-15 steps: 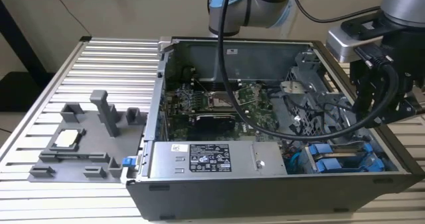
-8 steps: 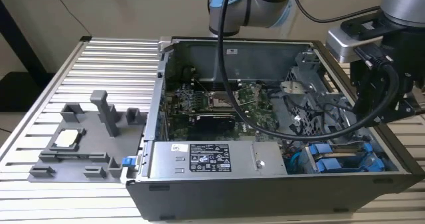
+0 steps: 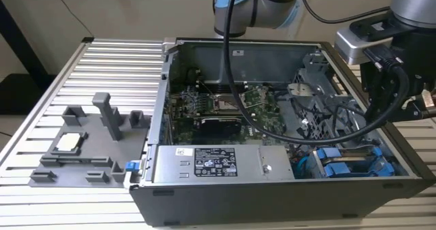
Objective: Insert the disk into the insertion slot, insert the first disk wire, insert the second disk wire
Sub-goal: 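Insert the first disk wire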
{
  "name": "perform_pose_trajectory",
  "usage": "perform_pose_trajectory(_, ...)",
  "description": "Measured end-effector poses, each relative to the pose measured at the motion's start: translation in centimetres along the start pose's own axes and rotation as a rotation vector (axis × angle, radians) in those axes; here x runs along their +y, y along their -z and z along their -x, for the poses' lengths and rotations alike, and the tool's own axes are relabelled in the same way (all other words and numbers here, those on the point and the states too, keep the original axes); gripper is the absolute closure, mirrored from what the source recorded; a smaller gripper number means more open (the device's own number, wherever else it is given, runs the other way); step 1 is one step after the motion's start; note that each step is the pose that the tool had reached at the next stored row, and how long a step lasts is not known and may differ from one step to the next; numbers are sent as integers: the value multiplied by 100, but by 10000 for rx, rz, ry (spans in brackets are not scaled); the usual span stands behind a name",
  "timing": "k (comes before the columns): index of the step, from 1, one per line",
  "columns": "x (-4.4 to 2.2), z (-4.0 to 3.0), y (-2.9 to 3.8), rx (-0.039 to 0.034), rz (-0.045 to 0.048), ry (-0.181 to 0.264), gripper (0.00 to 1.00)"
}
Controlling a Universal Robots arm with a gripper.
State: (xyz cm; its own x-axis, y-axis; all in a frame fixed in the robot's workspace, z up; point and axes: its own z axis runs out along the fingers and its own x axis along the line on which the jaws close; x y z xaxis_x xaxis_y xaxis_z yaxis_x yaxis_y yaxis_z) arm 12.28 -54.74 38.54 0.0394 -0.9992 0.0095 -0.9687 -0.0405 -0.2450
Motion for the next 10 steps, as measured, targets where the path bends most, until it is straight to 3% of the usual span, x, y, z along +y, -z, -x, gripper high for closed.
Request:
perform_pose_trajectory(6,-2,0,-2,-1,15,0,81)
perform_pose_trajectory(7,-5,0,-4,-2,75,0,81)
perform_pose_trajectory(8,-18,-1,-7,7,210,3,81)
perform_pose_trajectory(10,-54,-2,-16,18,574,9,81)
